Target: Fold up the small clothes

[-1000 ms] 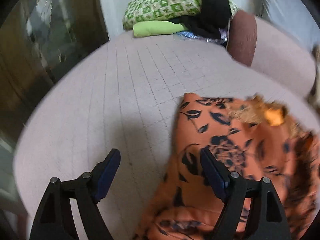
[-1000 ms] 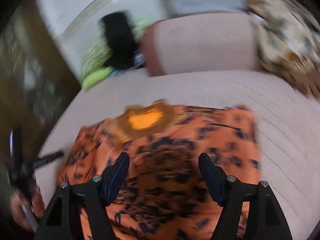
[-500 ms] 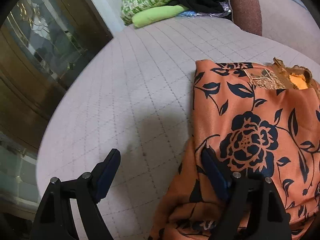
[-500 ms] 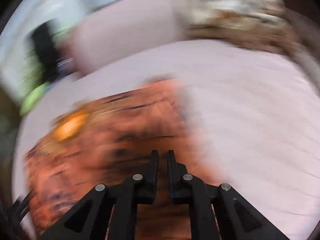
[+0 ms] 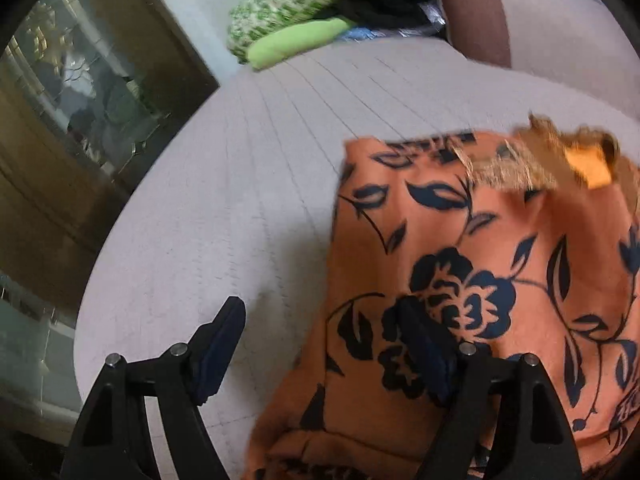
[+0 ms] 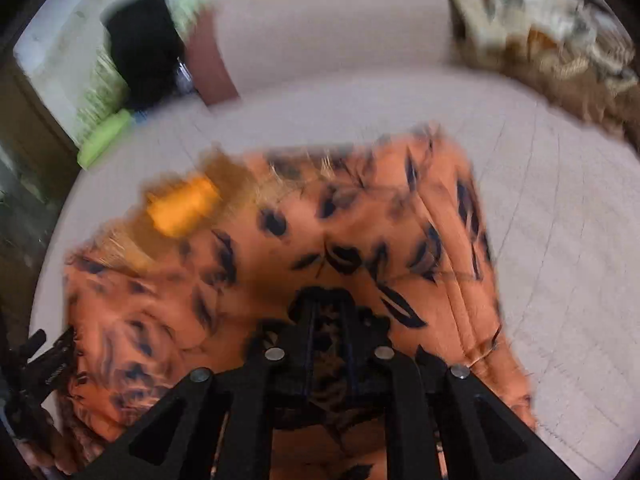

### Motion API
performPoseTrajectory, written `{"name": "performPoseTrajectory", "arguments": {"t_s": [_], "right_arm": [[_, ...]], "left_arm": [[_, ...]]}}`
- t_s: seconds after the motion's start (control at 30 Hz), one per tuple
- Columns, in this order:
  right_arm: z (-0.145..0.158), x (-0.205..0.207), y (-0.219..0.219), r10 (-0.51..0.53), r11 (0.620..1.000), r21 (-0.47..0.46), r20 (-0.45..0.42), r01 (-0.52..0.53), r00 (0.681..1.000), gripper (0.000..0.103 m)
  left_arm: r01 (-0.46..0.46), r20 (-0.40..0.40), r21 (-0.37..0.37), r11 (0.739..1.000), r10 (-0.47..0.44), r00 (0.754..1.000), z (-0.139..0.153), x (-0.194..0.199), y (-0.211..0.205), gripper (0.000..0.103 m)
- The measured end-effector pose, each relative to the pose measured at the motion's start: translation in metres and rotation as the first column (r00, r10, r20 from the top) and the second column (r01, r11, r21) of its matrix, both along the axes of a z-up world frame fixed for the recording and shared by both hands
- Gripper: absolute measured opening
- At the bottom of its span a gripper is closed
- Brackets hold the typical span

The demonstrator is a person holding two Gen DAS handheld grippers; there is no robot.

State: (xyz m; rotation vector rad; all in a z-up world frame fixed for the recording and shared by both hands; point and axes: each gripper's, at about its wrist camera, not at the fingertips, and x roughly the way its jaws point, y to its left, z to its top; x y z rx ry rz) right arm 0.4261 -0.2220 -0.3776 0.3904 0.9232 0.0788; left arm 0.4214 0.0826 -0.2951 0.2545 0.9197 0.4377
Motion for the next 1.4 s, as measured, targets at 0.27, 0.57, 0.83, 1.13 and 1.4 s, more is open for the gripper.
{"name": "performPoseTrajectory", "arguments": {"t_s": [0.27, 0.57, 0.83, 1.13, 1.4], "right_arm": [[0.038, -0.011, 0.064, 0.272, 0.922, 0.229, 0.19, -0.312, 0.943, 0.016], [0.042, -0.02, 0.07, 0.343, 0.908, 0.2, 0.149, -0.368, 0.927, 0.014], [0.062, -0.111, -0.031, 0.19, 0.954, 0.197, 0.188, -0.227, 0.964, 0.016], [0.014, -0.254, -0.11, 0.134, 0.942, 0.298, 0.089, -0.155, 0.987, 0.017], [-0.031, -0.323, -0.159, 0.066, 0.944, 0.324, -0.023, -0.055, 0.998, 0.019]], "left_arm": [[0.11, 0.046, -0.005, 0.994, -0.11, 0.993, 0.005, 0.005, -0.024, 0.08], [0.093, 0.066, -0.133, 0.987, -0.085, 0.994, 0.035, -0.018, 0.007, 0.081], [0.037, 0.015, -0.338, 0.94, -0.034, 0.999, 0.03, -0.144, 0.09, 0.081], [0.054, -0.125, -0.461, 0.886, -0.125, 0.984, -0.024, -0.256, 0.09, 0.055], [0.146, -0.103, -0.459, 0.876, -0.215, 0.971, -0.024, -0.278, 0.074, 0.021]]}}
